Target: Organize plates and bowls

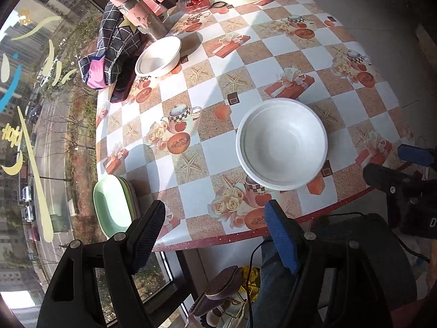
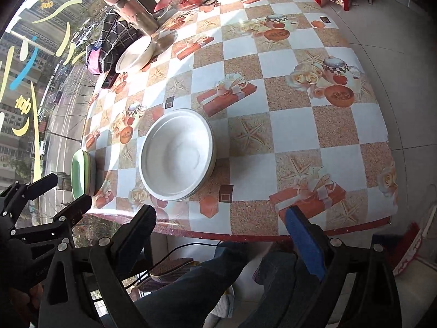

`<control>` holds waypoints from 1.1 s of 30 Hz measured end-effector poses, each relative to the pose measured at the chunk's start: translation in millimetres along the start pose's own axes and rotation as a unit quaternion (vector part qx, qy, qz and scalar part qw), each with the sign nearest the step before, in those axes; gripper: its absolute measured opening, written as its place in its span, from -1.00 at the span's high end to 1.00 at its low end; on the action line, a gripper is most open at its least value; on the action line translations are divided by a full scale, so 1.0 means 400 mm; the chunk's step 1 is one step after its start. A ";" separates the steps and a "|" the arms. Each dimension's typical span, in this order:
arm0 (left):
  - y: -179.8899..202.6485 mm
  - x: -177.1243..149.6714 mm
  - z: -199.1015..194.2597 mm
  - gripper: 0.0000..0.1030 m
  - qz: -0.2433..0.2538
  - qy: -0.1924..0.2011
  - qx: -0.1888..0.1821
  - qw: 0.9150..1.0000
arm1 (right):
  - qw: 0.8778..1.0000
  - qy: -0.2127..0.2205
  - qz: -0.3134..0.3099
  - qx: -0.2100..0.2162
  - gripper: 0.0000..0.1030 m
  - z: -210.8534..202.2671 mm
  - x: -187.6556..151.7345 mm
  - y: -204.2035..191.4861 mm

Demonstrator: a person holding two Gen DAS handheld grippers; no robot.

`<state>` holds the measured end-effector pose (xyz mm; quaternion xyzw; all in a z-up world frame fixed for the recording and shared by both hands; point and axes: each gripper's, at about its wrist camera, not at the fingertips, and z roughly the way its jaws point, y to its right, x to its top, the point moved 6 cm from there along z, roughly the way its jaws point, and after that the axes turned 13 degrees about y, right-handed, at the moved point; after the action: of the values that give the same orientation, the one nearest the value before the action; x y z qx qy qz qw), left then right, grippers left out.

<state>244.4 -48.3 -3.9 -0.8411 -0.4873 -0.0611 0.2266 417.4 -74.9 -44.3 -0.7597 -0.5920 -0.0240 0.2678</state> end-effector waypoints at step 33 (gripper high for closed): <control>0.279 0.111 0.021 -0.52 -0.009 -0.200 0.122 0.972 | 0.986 -0.028 0.056 0.152 -0.98 0.043 0.079 0.274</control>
<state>361.0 -56.6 -32.9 -0.7977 -0.5344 0.1660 0.2248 521.9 -56.4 -89.4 -0.7428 -0.5523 0.1023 0.3644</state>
